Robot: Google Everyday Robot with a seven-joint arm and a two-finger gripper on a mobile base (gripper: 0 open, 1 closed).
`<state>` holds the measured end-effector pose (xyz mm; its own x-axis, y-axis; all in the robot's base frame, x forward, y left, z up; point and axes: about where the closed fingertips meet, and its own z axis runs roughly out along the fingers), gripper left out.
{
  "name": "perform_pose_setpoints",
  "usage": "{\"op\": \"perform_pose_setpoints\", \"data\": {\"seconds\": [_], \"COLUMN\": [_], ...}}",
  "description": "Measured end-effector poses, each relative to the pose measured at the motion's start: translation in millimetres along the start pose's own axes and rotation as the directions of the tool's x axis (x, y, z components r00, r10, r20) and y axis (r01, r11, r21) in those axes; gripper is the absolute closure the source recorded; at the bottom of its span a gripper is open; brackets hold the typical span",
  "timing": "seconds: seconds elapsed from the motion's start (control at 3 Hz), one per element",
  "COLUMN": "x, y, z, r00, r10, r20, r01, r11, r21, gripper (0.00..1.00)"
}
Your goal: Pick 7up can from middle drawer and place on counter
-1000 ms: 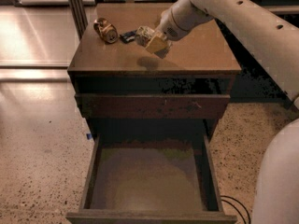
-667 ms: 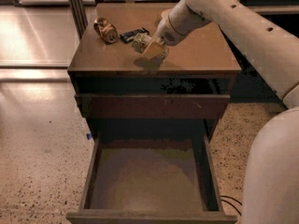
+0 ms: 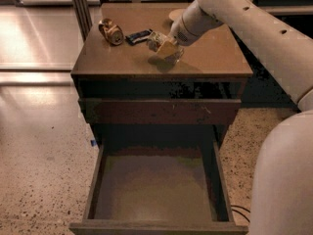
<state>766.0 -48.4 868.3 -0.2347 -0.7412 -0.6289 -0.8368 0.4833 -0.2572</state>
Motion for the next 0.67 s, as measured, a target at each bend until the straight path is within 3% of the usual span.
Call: {"op": "perform_pose_setpoints", "data": {"seconds": [0.33,0.67], "x": [0.5,6.1], "y": [1.8,11.0], "z": [2.4,15.5], "r00": [1.0,1.0], "r10": [-0.002,0.003], "r20": [-0.004,-0.024], "r01": [0.002,-0.004], "r11": [1.0,0.9989], "r21": [-0.006,-0.047], "gripper": [1.0,1.0]}}
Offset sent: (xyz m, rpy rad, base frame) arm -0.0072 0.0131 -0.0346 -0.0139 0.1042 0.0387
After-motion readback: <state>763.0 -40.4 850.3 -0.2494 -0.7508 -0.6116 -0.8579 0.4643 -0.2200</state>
